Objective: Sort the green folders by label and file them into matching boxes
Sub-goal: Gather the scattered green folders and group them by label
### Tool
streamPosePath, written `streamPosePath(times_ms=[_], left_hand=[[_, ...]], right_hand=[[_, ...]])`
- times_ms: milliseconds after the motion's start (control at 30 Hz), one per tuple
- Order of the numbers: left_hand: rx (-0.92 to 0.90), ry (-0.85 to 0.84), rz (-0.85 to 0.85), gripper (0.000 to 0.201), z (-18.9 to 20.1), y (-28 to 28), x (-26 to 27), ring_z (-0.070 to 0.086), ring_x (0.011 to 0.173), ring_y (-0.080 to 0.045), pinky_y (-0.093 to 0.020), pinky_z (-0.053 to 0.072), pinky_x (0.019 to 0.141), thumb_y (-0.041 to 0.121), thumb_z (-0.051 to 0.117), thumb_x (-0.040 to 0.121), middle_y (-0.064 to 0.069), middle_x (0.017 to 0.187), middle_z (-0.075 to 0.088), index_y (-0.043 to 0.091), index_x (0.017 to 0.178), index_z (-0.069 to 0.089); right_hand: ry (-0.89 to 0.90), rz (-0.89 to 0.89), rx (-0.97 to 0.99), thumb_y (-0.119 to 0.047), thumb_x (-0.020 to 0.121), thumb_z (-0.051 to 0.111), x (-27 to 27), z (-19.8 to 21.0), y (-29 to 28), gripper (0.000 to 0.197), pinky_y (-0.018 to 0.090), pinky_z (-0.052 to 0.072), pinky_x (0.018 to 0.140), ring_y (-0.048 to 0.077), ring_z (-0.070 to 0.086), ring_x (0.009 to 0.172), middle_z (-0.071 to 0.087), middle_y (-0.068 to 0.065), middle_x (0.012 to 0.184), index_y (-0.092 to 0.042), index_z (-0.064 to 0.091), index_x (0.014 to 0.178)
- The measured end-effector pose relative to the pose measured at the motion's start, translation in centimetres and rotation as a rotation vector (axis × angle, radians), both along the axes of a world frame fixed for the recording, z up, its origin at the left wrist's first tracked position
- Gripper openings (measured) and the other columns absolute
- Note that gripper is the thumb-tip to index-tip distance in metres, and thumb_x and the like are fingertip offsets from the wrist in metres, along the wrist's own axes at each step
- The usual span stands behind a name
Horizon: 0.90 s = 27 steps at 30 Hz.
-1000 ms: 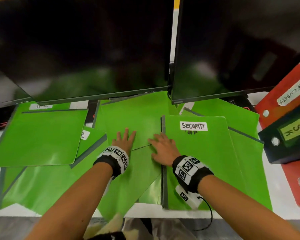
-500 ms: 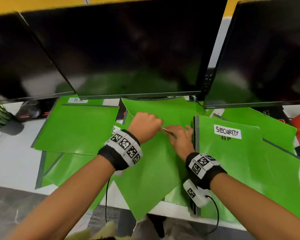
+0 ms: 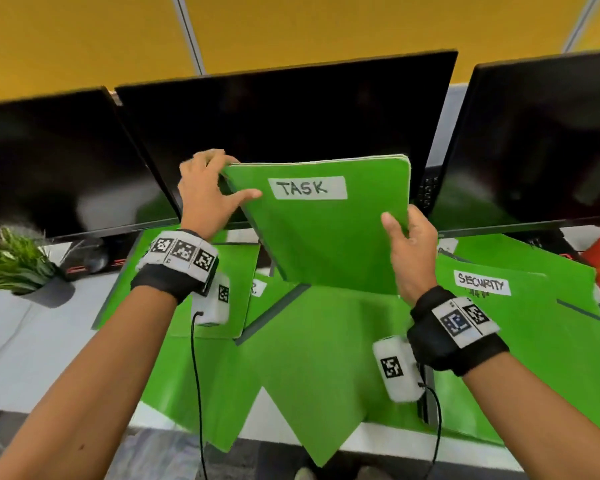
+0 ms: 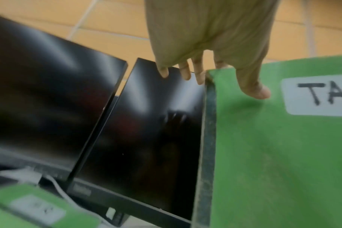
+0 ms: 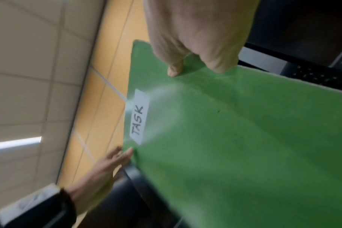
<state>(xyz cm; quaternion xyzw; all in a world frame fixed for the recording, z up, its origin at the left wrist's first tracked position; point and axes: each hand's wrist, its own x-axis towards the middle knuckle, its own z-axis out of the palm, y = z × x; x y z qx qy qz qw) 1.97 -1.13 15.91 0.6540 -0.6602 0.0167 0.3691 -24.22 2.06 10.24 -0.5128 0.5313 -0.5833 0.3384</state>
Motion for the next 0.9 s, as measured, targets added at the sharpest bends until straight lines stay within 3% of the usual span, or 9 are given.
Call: streamPosePath(times_ms=[167, 233, 267, 333, 400, 567, 667, 800, 900], left_hand=[[0.197, 0.726, -0.174, 0.064, -1.3, 0.5, -0.4, 0.060, 0.091, -0.017, -0.025, 0.052, 0.086, 0.008, 0.068, 0.082, -0.015, 0.114, 0.057, 0.004, 0.133, 0.030], [0.329, 0.621, -0.189, 0.052, -2.9, 0.7, -0.8, 0.060, 0.094, -0.018, -0.032, 0.049, 0.093, 0.006, 0.063, 0.085, -0.011, 0.111, 0.059, 0.002, 0.130, 0.038], [0.403, 0.528, -0.199, 0.046, -4.0, 0.9, -1.1, 0.059, 0.102, -0.021, -0.032, 0.047, 0.096, 0.008, 0.061, 0.086, -0.009, 0.115, 0.059, 0.002, 0.128, 0.043], [0.547, 0.426, -0.209, 0.040, -6.4, 1.5, -1.7, 0.056, 0.114, -0.028, -0.028, 0.045, 0.095, 0.008, 0.058, 0.087, -0.014, 0.121, 0.058, 0.002, 0.125, 0.047], [0.621, 0.439, -0.179, 0.037, -8.5, 2.2, -2.1, 0.054, 0.117, -0.032, -0.028, 0.043, 0.093, 0.006, 0.057, 0.088, -0.020, 0.123, 0.057, -0.001, 0.124, 0.048], [0.457, 0.435, -0.177, 0.030, -8.4, 1.7, -3.6, 0.055, 0.101, -0.020, -0.027, 0.044, 0.088, 0.007, 0.056, 0.090, -0.018, 0.114, 0.061, -0.005, 0.117, 0.053], [0.407, 0.484, -0.268, 0.030, -7.0, 0.7, -5.9, 0.056, 0.099, -0.018, -0.035, 0.048, 0.094, 0.006, 0.056, 0.090, -0.018, 0.115, 0.063, -0.004, 0.118, 0.054], [0.564, 0.434, -0.344, 0.033, -7.6, 0.4, -10.2, 0.061, 0.107, -0.028, -0.041, 0.049, 0.096, 0.013, 0.059, 0.089, -0.016, 0.116, 0.064, 0.000, 0.119, 0.053], [0.770, 0.374, -0.419, 0.027, -9.2, 0.9, -13.7, 0.063, 0.082, -0.024, -0.031, 0.054, 0.074, 0.016, 0.056, 0.091, -0.012, 0.094, 0.064, -0.001, 0.113, 0.055]], right_hand=[[-0.087, 0.018, -0.041, -0.009, 0.094, 0.049, -0.7, 0.8, -0.1, 0.011, 0.034, 0.041, 0.102, 0.009, 0.048, 0.103, 0.055, -0.007, 0.101, -0.020, 0.052, 0.096], [-0.100, 0.005, -0.022, -0.010, 0.093, 0.050, -0.5, -0.1, 0.5, 0.010, 0.031, 0.043, 0.097, 0.009, 0.051, 0.100, 0.056, -0.007, 0.100, -0.020, 0.053, 0.096], [-0.098, -0.013, 0.021, -0.013, 0.092, 0.052, -0.4, -0.7, 0.8, 0.017, 0.033, 0.040, 0.100, 0.012, 0.051, 0.111, 0.057, 0.000, 0.115, -0.015, 0.053, 0.110], [-0.083, -0.047, 0.177, -0.019, 0.090, 0.057, -0.4, -2.3, 1.4, 0.060, 0.037, 0.027, 0.111, 0.021, 0.030, 0.137, 0.031, 0.010, 0.150, -0.010, 0.029, 0.142], [-0.071, -0.028, 0.274, -0.019, 0.088, 0.059, -0.2, -3.7, 2.0, 0.077, 0.041, 0.021, 0.116, 0.024, 0.017, 0.143, 0.014, 0.011, 0.156, -0.010, 0.012, 0.148], [-0.026, -0.107, 0.258, -0.010, 0.092, 0.052, -1.7, -3.6, 2.7, 0.064, 0.033, 0.021, 0.115, 0.019, 0.022, 0.141, 0.022, 0.006, 0.153, -0.005, 0.019, 0.146], [-0.050, -0.202, 0.155, -0.001, 0.091, 0.051, -4.0, -1.6, 2.3, 0.049, 0.022, 0.025, 0.106, 0.004, 0.031, 0.122, 0.035, -0.008, 0.126, -0.004, 0.031, 0.135], [-0.026, -0.374, 0.195, -0.001, 0.089, 0.055, -8.2, -2.0, 2.1, 0.048, 0.035, 0.036, 0.107, 0.013, 0.041, 0.119, 0.045, 0.000, 0.129, -0.011, 0.036, 0.131], [0.007, -0.473, 0.341, -0.005, 0.088, 0.057, -11.9, -4.1, 3.0, 0.049, 0.045, 0.036, 0.108, 0.026, 0.039, 0.130, 0.042, 0.013, 0.138, -0.014, 0.038, 0.133]])
